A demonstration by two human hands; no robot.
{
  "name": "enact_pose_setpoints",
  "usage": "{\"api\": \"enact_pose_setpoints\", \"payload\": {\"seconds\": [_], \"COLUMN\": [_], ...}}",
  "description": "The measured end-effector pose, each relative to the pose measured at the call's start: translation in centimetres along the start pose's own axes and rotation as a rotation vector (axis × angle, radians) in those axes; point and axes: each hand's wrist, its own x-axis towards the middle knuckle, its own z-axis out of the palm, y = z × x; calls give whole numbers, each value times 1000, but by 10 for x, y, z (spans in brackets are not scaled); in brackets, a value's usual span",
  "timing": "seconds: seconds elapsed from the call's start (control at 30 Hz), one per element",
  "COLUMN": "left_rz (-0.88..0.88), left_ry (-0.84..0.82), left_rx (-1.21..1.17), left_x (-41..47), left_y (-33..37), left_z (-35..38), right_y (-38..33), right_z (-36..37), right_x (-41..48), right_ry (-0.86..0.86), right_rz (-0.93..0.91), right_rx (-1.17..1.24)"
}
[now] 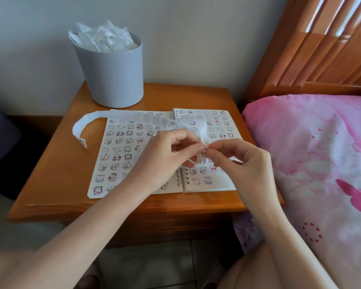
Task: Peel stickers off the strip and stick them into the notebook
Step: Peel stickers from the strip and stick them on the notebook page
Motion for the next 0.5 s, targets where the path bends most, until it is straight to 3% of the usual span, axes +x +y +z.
{"api": "enact_pose_setpoints", "payload": {"seconds": [0.5], "left_rz": [-93], "left_ry": [27], "left_rx": [10], "left_x": [-2], "left_y": [3], "left_z": [1], "right_y": [0], "right_z": [1], "right_x": [-2], "right_ry": [-59], "right_rz": [-4], "right_rx": [-91]}}
